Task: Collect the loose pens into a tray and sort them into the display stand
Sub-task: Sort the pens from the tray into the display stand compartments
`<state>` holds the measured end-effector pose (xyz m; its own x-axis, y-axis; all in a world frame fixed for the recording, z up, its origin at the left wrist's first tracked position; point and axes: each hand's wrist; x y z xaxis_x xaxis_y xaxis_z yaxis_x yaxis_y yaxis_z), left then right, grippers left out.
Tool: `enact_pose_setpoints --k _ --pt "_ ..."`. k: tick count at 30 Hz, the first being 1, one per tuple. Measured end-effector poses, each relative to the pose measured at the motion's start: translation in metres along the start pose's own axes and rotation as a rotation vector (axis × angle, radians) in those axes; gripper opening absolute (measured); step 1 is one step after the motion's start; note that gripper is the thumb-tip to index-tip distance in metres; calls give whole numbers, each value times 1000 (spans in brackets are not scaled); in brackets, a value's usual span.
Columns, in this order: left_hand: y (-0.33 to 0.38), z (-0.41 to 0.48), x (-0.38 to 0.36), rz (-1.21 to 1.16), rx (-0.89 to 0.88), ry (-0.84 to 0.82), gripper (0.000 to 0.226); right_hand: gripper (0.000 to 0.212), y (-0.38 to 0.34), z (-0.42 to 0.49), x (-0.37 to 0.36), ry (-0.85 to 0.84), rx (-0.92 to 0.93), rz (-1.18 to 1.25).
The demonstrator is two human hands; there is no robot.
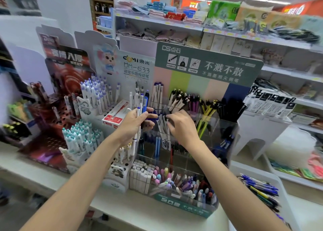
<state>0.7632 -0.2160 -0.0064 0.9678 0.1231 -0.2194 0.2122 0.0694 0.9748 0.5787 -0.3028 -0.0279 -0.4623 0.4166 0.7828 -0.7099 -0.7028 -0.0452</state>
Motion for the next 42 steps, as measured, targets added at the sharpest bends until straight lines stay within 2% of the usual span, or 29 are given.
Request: enact_pose_setpoints --k 4,6,10,12,14,18,23,27,32,34,38,42 --pt "-3 0 -8 -9 17 -30 26 37 1 2 14 78 -45 134" --pt "-2 1 -17 15 26 -59 26 38 -3 9 29 110 -138 311" --pt "0 -1 -39 125 19 -178 24 48 -11 23 50 34 -299 659" --pt "1 -2 -46 186 6 -224 24 41 -12 25 55 24 -320 725" --pt "0 -2 -48 191 15 -230 24 33 -11 23 59 86 -324 769" --pt "-8 1 -40 214 10 -180 27 27 6 16 68 259 -413 782" --pt "-20 5 -37 256 19 -39 26 30 40 -2 89 340 -482 659" --pt "-20 3 -41 171 60 4 19 29 58 -20 98 332 -531 650" --pt "-16 6 -31 87 18 52 16 29 59 -29 99 314 -546 638" --pt "-16 6 -26 76 -3 67 13 28 51 -27 95 316 -529 659" --pt "-13 -5 -17 100 -66 158 25 29 24 -11 81 296 -448 659" --pt "-9 -14 1 66 -83 198 25 29 -7 14 63 270 -369 668"
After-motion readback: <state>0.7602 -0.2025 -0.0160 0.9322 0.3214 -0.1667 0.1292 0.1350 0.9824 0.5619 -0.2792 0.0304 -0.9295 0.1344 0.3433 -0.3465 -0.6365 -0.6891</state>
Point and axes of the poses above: each hand's wrist, its own z-axis towards the middle knuckle, its own x-axis out of the back of the hand, y = z × x, and after that the axes turned 3 degrees about -z, right-handed
